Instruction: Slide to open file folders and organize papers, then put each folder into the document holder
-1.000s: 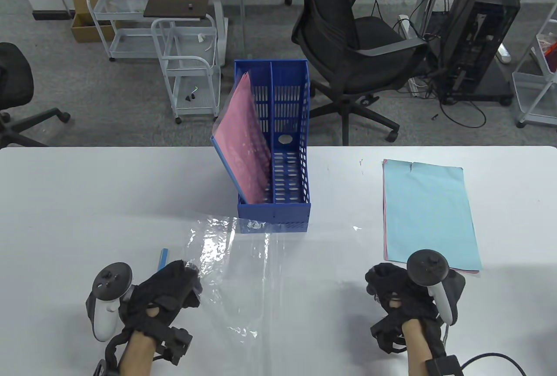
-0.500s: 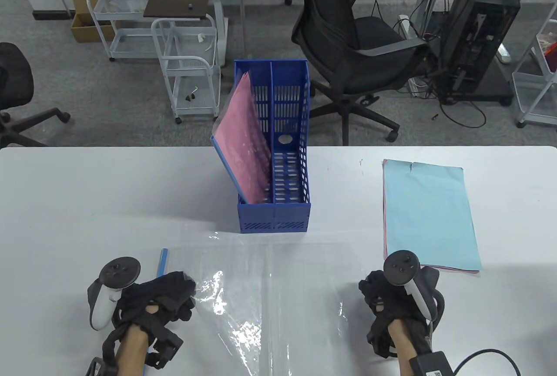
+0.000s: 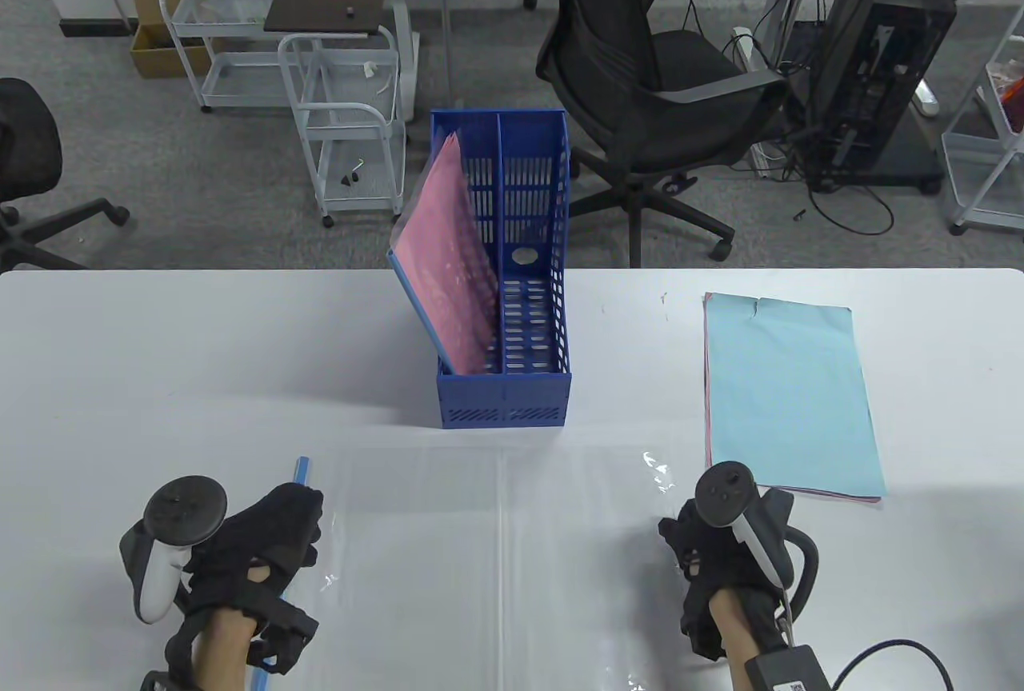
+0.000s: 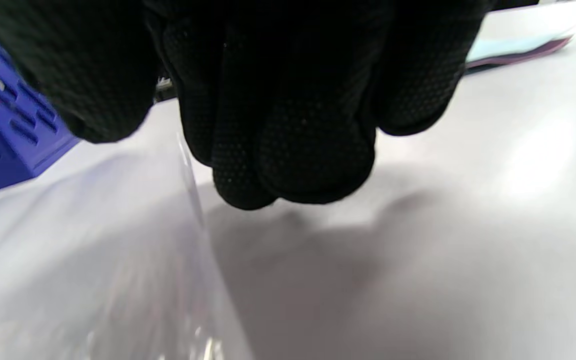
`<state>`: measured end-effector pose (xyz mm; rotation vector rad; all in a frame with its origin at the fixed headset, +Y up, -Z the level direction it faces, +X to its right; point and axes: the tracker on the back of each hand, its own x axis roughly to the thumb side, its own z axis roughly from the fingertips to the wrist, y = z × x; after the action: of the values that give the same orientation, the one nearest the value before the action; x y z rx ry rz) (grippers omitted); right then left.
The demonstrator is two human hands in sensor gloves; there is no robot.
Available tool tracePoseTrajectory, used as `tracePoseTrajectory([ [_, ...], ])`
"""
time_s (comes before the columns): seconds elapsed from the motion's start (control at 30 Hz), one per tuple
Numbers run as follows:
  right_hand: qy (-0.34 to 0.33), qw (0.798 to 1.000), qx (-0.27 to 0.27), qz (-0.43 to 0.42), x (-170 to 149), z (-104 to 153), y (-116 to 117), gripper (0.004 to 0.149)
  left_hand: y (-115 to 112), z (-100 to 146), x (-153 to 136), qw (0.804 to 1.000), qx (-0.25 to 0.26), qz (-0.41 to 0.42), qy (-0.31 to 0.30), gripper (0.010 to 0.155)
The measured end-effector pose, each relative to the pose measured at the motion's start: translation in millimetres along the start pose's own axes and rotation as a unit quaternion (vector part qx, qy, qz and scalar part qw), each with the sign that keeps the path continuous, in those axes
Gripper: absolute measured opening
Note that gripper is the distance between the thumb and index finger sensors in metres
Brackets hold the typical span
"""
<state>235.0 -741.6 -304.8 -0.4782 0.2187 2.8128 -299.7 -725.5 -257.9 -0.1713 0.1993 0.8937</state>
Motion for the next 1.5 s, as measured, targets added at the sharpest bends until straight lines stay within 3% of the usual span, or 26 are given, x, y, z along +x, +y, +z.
tracePoseTrajectory([
  [0.17,0.02,0.992,-0.121,-0.016,-13,-5,-19,0.057,-9,12,22,0.981,0.123,-0.142,-0.048,0.064],
  [0.33,0.03,0.984,-0.172,0.026,-19,-25,-22,0.069,-25,15,35,0.963,0.137,-0.221,-0.071,0.069],
  [0.43,0.046,0.989,-0.125,0.066,-23,-48,-16,0.084,-35,13,40,0.957,0.118,-0.25,-0.087,0.07],
  [0.63,0.108,0.991,0.048,0.064,-41,-96,-2,0.105,-47,10,42,0.956,0.086,-0.262,-0.096,0.069],
  [0.73,0.117,0.989,0.08,0.044,-46,-104,3,0.103,-48,7,39,0.958,0.074,-0.259,-0.094,0.069],
  [0.93,0.11,0.992,0.04,0.05,-48,-104,1,0.096,-51,3,35,0.951,0.082,-0.288,-0.072,0.068],
  [1.07,0.129,0.99,-0.027,0.048,-50,-104,-1,0.082,-51,1,34,0.952,0.08,-0.287,-0.068,0.068],
  [1.3,0.139,0.98,-0.062,0.126,-45,-105,-6,0.063,-52,-3,28,0.951,0.083,-0.292,-0.05,0.066],
  [1.43,0.134,0.978,-0.068,0.147,-46,-103,-9,0.062,-52,-3,29,0.951,0.08,-0.294,-0.051,0.066],
  [1.5,0.128,0.978,-0.065,0.149,-50,-103,-10,0.068,-52,-3,28,0.952,0.079,-0.291,-0.052,0.066],
])
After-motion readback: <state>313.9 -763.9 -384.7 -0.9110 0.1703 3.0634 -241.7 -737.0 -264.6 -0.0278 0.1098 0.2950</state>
